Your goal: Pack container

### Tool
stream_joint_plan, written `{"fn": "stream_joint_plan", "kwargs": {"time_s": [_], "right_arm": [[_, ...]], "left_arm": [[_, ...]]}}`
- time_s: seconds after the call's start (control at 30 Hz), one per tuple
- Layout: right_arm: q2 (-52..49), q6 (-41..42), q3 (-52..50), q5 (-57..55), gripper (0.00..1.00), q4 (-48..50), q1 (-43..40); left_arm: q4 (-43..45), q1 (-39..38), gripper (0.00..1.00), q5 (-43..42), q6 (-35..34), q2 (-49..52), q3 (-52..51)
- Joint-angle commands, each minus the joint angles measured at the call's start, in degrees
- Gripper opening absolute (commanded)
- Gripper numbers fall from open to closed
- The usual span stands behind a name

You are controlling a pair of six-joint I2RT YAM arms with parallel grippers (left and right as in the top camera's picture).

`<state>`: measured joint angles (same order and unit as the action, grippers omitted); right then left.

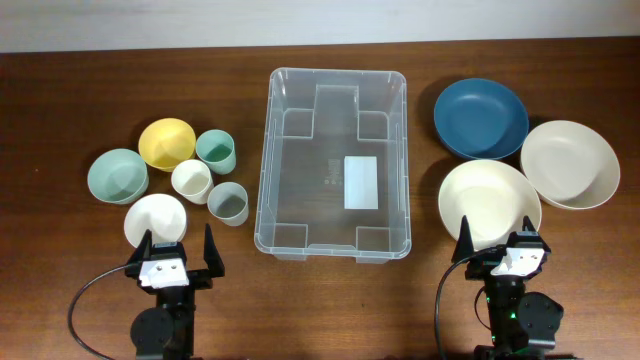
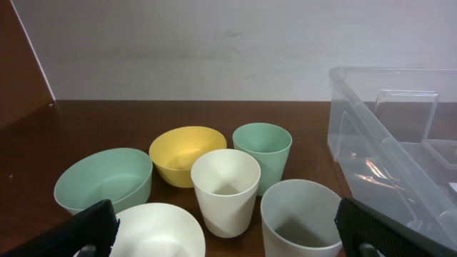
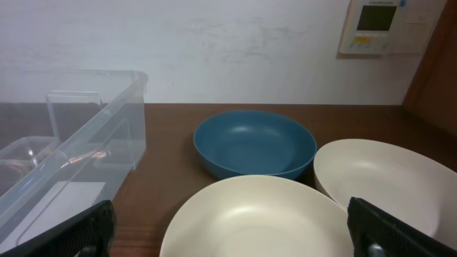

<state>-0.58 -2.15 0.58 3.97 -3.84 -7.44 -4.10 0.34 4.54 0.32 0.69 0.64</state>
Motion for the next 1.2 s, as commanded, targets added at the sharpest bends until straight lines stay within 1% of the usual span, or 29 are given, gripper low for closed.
{"fn": "stream_joint_plan", "kwargs": {"time_s": [0.0, 1.0, 1.17], "right_arm": [[-0.15, 0.0, -0.26, -0.09, 0.99, -0.28, 0.31], [-0.15, 0.04, -0.26, -0.04, 0.99, -0.26, 0.31], [-0.15, 3.06, -0.15, -0.11, 0.99, -0.02, 0.31]], "left_arm": [[-0.07, -0.17, 0.99, 0.85, -0.55, -0.35, -0.13], [-0.07, -0.17, 0.99, 0.85, -0.55, -0.35, -0.13], [-0.02, -0.17, 0.99, 0.92, -0.55, -0.33, -0.11]]}}
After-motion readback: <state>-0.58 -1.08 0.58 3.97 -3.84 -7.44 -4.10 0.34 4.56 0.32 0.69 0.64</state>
